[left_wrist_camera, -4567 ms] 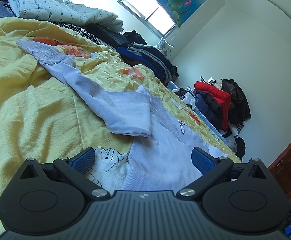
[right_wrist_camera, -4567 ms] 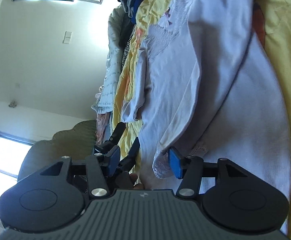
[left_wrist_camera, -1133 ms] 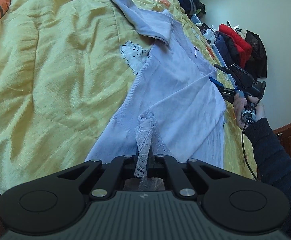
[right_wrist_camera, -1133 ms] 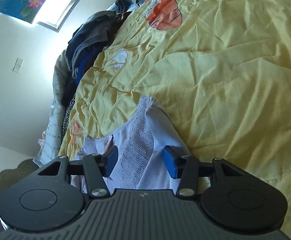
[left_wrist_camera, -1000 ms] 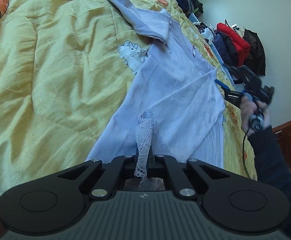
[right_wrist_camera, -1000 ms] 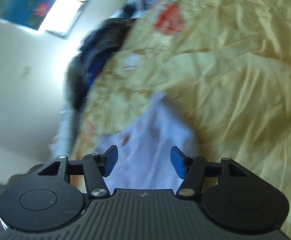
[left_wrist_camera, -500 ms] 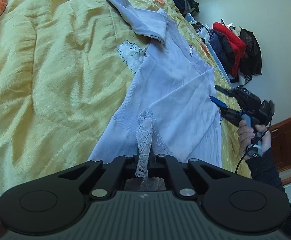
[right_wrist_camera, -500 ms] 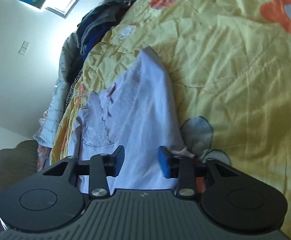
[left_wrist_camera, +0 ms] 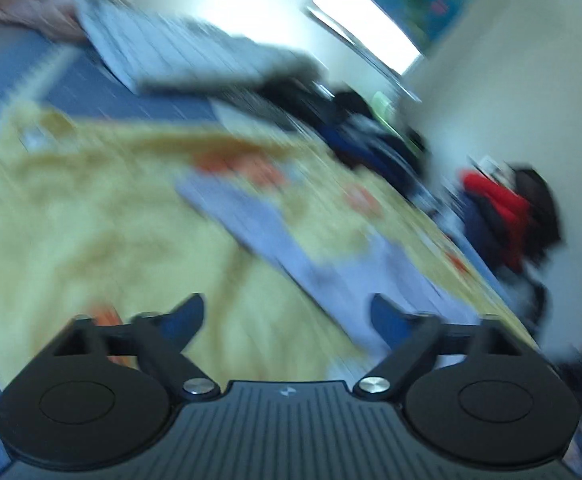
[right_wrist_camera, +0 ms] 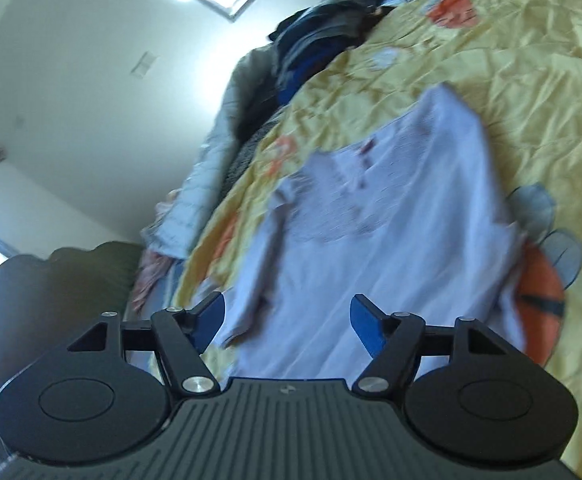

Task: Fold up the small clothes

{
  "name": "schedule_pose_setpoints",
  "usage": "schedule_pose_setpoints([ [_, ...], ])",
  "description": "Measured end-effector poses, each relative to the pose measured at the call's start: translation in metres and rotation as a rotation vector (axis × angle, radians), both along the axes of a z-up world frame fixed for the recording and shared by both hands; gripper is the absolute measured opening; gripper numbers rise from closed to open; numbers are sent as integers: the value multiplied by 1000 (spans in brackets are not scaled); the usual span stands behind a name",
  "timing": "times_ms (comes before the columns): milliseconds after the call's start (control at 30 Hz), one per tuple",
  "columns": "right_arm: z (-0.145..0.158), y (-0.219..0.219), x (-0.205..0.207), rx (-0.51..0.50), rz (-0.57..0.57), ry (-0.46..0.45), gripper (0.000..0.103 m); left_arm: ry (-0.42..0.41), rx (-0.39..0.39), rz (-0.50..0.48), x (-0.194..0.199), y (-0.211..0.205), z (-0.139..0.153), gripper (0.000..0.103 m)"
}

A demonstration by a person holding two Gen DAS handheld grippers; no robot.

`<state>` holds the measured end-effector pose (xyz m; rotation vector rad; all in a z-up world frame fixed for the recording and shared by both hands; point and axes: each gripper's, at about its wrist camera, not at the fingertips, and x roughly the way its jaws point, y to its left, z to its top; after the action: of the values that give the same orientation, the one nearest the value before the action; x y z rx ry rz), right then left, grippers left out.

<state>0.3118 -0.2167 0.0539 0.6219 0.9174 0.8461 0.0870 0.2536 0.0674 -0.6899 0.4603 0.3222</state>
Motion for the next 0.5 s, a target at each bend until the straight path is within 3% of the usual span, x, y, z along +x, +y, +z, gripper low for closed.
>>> schedule_pose_setpoints([
  [33, 2, 3, -6, 10, 16, 0, 70, -6, -43, 52, 12, 23, -2, 94],
  [133, 3, 11, -20, 22, 38, 4, 70, -24, -320, 167, 45, 80, -31, 92],
  [167, 2, 13, -24, 30, 45, 9, 70, -30, -367, 185, 55, 92, -42, 82],
  [200, 1, 13, -27, 37, 50, 15, 70, -7, -390, 205, 66, 99, -51, 58],
  [233, 0, 13, -30, 40, 51, 20, 70, 22, -410, 218, 75, 103, -58, 51],
  [300, -2, 13, -35, 42, 48, 31, 70, 24, -418, 197, 91, 104, -69, 48],
  [333, -3, 12, -38, 47, 49, 36, 70, 34, -396, 201, 97, 104, -70, 42],
  [467, -10, 10, -47, 58, 51, 58, 71, 63, -330, 228, 120, 107, -78, 39],
  [500, -12, 10, -49, 60, 52, 61, 71, 74, -324, 236, 123, 108, -80, 25],
])
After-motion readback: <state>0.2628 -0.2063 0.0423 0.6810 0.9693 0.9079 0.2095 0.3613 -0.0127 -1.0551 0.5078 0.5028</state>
